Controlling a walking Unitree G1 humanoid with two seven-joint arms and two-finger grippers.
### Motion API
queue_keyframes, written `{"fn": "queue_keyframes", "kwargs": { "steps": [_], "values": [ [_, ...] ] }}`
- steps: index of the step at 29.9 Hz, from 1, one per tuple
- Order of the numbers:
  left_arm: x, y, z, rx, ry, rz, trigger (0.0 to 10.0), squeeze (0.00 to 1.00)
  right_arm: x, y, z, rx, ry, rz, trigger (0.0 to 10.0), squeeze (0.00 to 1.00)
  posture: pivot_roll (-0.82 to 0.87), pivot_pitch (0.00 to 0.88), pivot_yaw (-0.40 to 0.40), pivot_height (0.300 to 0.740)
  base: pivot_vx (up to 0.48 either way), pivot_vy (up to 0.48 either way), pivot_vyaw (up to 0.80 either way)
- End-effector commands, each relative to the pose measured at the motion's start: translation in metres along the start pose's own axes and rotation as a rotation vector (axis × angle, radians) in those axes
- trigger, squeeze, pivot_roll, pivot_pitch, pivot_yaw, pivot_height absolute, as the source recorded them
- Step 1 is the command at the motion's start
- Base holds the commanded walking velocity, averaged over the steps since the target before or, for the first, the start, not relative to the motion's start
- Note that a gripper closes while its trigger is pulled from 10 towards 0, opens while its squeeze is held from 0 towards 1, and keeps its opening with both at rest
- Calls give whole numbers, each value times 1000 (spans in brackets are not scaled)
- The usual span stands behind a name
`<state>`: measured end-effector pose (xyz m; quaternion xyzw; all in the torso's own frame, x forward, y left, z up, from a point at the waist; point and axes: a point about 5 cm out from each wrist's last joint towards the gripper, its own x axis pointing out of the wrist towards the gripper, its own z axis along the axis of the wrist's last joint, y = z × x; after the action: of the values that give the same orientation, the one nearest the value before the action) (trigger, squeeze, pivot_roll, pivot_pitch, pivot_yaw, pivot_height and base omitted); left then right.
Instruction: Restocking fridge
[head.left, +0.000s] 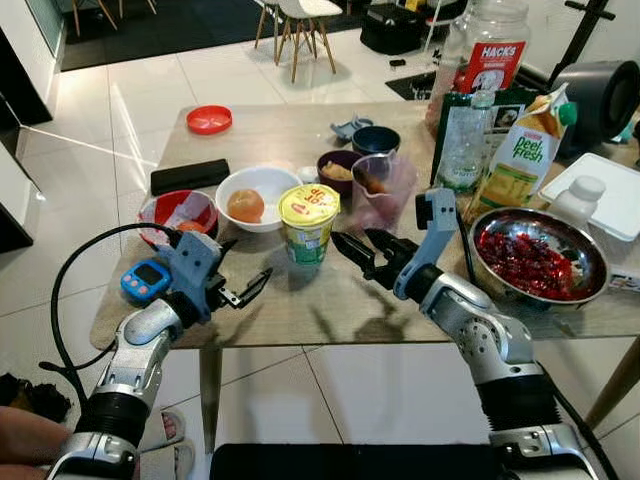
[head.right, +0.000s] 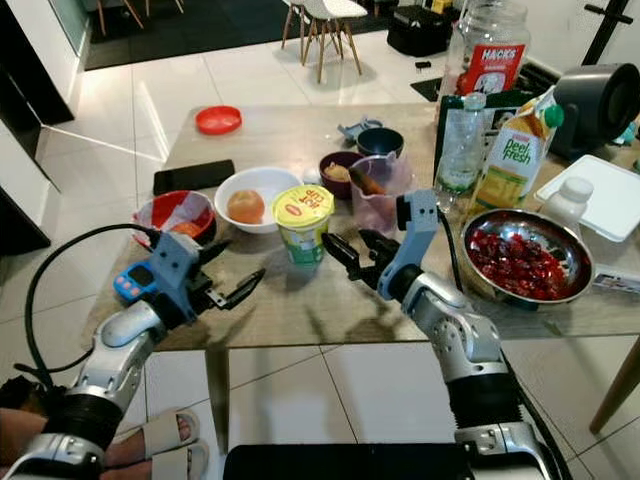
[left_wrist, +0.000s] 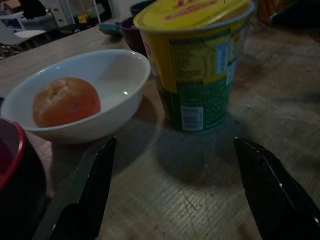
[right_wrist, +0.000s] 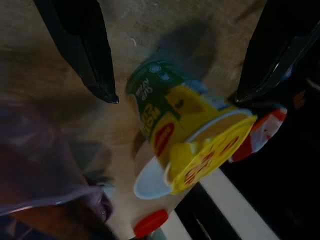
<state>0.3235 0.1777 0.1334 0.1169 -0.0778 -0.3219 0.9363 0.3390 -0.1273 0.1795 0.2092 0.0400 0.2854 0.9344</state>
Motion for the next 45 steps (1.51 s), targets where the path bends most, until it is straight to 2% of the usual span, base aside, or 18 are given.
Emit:
{"fn": "queue_keyframes", "kwargs": {
  "steps": [1, 11, 20, 24, 38, 45],
  "values": [
    [5, -3, -1, 17, 5, -18, 10000, 0, 2, -1, 8, 41, -31, -25, 10000, 0, -49, 170, 31, 740, 0, 0, 0],
    [14, -2, 3, 70, 2, -6, 10000, 0, 9, 5, 36, 162, -117, -44, 10000, 0, -59, 207, 29, 740, 0, 0, 0],
    [18, -5, 4, 77, -8, -16, 10000, 0, 14, 11, 32, 205, -43, -54, 10000, 0, -65, 218, 23, 740, 0, 0, 0],
    [19, -7, 3, 82, -11, -21, 10000, 0, 20, 22, 24, 259, 21, -51, 10000, 0, -65, 221, 20, 740, 0, 0, 0],
    [20, -11, 2, 90, -14, -30, 10000, 0, 30, 29, 24, 363, -17, -67, 10000, 0, -63, 210, 11, 740, 0, 0, 0],
    [21, -12, 2, 92, -21, -27, 10000, 0, 33, 32, 20, 357, 2, -67, 10000, 0, -66, 213, 3, 740, 0, 0, 0]
  ]
}}
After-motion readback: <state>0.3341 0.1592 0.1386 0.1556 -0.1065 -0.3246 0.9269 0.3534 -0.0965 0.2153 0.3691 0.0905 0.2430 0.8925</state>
